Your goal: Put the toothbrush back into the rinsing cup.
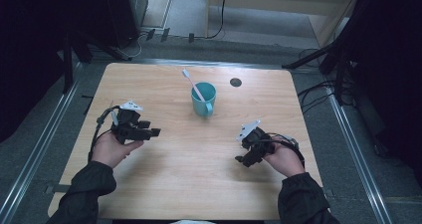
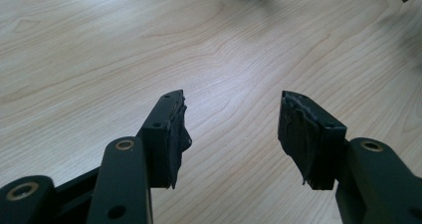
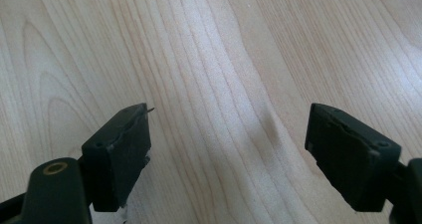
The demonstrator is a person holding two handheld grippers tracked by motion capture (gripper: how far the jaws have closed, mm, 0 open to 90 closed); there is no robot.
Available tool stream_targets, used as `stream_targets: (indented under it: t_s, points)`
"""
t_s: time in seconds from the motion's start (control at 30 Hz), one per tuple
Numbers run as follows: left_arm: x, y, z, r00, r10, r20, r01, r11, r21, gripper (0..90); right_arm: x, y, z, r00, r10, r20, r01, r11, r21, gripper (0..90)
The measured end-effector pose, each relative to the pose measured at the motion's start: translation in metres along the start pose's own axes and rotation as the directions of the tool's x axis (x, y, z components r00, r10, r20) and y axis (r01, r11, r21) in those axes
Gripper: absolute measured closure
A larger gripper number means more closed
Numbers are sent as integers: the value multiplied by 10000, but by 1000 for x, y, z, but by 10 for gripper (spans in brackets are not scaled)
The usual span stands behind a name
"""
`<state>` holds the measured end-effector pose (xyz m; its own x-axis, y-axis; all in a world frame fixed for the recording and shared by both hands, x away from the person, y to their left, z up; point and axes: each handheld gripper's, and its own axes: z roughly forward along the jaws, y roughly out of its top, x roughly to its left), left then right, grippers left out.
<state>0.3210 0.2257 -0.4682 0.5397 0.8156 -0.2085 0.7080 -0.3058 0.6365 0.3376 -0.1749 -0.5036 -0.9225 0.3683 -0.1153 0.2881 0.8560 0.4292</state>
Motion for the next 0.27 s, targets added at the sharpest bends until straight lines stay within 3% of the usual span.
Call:
stream_targets:
  t_s: [0.27]
  points:
    - [6,-2,-1,9998,-213,15,213,9998,-57,434,0,0,0,10000,32,5,-32,10000,-27,180]
